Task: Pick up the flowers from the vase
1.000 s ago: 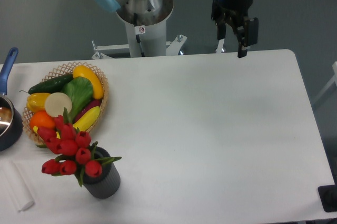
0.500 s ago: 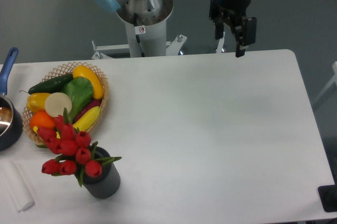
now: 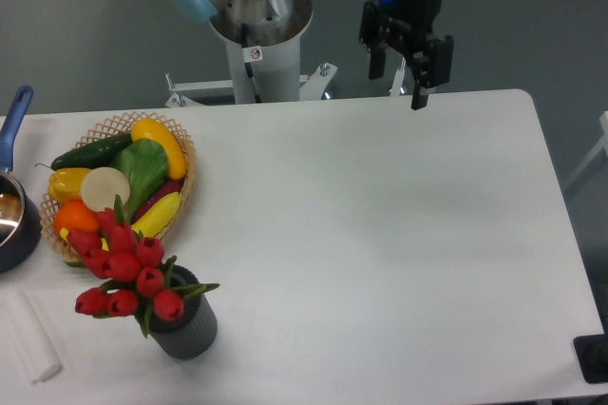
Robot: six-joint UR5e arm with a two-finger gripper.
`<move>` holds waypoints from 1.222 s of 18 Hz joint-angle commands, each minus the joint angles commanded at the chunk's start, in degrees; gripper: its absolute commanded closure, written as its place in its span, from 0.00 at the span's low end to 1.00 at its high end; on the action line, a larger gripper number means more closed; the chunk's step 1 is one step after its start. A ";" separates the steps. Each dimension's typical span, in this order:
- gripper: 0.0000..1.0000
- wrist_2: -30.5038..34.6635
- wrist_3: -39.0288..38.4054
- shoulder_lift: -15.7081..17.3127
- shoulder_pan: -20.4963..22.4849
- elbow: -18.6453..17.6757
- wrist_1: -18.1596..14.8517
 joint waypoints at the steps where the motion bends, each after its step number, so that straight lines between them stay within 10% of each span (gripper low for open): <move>1: 0.00 -2.64 -3.87 -0.61 0.00 -0.09 0.09; 14: 0.00 -22.25 -13.40 -3.51 -4.83 -5.71 3.24; 22: 0.00 -22.18 -27.97 -10.98 -12.12 -5.01 20.99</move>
